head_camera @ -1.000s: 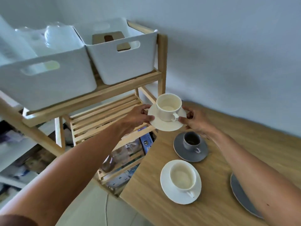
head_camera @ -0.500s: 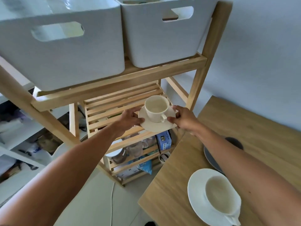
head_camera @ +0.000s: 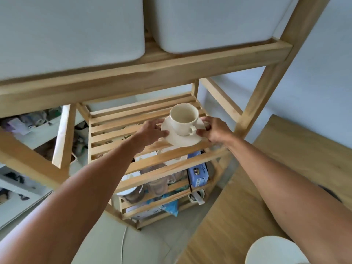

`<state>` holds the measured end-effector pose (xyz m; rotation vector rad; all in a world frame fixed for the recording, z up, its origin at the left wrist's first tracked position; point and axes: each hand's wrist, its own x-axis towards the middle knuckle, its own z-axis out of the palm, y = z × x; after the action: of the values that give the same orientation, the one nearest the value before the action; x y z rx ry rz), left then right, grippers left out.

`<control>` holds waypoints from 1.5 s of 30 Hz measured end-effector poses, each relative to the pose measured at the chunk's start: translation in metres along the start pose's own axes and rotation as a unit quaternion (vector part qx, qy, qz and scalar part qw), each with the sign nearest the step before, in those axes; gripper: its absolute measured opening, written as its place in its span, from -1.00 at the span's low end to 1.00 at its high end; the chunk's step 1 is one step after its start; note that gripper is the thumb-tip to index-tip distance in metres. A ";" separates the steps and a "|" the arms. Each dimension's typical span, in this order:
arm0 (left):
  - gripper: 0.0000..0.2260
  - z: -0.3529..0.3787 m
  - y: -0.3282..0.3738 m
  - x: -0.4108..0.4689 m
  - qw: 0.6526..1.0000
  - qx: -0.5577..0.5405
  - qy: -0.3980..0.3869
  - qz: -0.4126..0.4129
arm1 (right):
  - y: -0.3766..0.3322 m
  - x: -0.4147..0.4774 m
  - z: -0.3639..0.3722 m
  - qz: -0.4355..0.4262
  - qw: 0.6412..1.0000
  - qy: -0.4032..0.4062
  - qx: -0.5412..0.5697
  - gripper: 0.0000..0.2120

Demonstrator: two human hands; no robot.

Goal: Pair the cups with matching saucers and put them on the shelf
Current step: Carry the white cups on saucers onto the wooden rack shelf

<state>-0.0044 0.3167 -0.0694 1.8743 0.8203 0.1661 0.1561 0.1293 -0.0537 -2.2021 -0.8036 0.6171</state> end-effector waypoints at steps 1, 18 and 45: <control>-0.56 0.000 0.001 0.010 1.000 0.007 0.003 0.000 | 0.001 0.010 0.001 -0.001 1.000 0.003 0.002 -0.50; -0.57 -0.010 -0.001 0.123 0.995 0.088 0.043 0.019 | 0.002 0.125 0.018 -0.012 0.998 0.058 0.001 -0.52; -0.48 -0.023 0.000 0.074 0.977 0.178 0.115 0.013 | 0.001 0.077 0.000 -0.002 0.997 0.037 -0.071 -0.52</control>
<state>0.0410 0.3785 -0.0768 2.2309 1.0368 0.2709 0.2096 0.1825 -0.0686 -2.3379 -0.8350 0.4860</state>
